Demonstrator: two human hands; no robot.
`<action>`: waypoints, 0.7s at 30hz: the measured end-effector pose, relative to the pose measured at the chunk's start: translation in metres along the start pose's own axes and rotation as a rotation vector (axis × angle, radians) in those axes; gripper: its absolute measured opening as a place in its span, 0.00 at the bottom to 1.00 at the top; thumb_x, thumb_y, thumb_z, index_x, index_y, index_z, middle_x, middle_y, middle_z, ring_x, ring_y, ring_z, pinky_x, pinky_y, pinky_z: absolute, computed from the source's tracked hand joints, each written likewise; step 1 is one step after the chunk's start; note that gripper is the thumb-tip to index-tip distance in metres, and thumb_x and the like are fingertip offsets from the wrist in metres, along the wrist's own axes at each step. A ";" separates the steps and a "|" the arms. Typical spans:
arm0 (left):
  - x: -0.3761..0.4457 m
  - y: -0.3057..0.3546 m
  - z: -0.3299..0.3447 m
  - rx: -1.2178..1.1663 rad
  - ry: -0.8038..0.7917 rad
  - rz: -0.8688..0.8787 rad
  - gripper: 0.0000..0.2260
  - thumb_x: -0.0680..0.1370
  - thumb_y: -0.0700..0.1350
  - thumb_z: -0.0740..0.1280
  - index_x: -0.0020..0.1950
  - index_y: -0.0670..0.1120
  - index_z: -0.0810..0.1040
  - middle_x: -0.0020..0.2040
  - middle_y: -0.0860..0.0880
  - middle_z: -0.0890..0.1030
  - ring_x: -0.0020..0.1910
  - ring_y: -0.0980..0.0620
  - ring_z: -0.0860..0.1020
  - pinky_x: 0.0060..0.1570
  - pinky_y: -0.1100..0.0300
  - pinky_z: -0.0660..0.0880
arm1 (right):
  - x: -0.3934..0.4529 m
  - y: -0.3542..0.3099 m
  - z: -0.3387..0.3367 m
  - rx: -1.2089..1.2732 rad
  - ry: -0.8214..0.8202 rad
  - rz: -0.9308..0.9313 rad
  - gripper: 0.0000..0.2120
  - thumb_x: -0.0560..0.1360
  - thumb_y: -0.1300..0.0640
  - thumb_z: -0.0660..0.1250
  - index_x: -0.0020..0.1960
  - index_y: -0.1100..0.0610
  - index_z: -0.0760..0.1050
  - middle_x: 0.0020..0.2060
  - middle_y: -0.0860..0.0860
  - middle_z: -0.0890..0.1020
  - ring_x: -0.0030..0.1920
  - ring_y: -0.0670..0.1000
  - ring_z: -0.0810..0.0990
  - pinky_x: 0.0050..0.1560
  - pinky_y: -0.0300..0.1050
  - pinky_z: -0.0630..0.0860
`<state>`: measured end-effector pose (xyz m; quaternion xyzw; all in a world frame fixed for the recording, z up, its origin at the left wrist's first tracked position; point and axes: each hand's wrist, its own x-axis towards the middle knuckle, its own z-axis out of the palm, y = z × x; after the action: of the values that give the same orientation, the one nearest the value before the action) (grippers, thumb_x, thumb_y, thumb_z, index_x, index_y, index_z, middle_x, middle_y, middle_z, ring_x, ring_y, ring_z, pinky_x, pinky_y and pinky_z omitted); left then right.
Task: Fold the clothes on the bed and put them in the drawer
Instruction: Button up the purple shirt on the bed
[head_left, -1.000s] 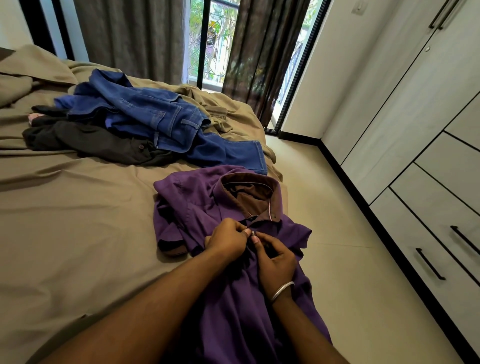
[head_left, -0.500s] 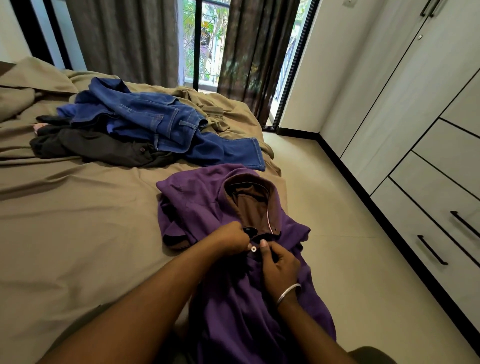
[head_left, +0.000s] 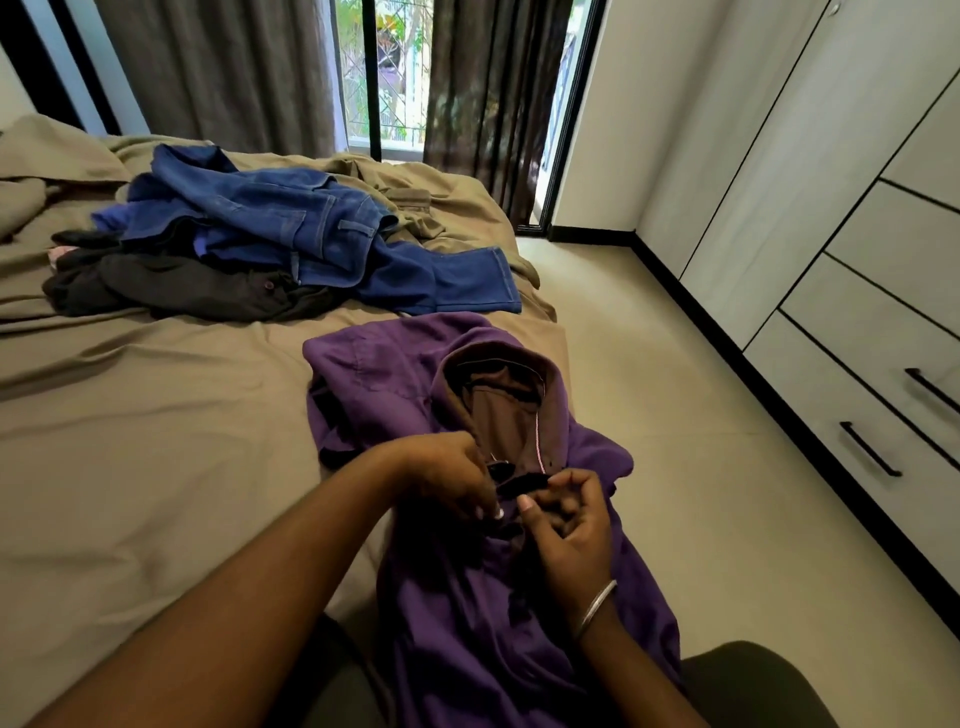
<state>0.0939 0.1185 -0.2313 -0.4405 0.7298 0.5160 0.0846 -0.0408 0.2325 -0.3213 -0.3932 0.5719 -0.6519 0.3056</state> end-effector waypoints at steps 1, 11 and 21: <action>0.000 0.001 -0.001 -0.079 0.064 0.020 0.02 0.75 0.40 0.72 0.45 0.42 0.83 0.40 0.48 0.84 0.38 0.53 0.83 0.41 0.62 0.80 | 0.001 0.001 -0.003 0.008 0.020 -0.036 0.13 0.74 0.69 0.70 0.51 0.56 0.70 0.37 0.52 0.82 0.35 0.52 0.81 0.37 0.45 0.80; 0.014 -0.004 -0.005 0.501 0.510 0.292 0.21 0.72 0.59 0.73 0.63 0.62 0.76 0.65 0.62 0.70 0.65 0.58 0.65 0.56 0.54 0.73 | 0.049 -0.005 -0.037 -0.663 -0.167 -0.432 0.22 0.65 0.62 0.68 0.58 0.52 0.81 0.64 0.47 0.72 0.64 0.41 0.71 0.58 0.27 0.70; 0.032 -0.009 -0.005 0.393 0.561 0.337 0.11 0.83 0.55 0.59 0.49 0.51 0.77 0.47 0.56 0.78 0.52 0.54 0.73 0.56 0.44 0.72 | 0.077 0.003 -0.045 -0.758 -0.323 -0.536 0.16 0.76 0.53 0.60 0.57 0.42 0.81 0.58 0.40 0.79 0.68 0.51 0.70 0.53 0.61 0.73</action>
<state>0.0836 0.0961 -0.2537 -0.4136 0.8719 0.2323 -0.1214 -0.1183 0.1893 -0.3131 -0.7061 0.5930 -0.3842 0.0469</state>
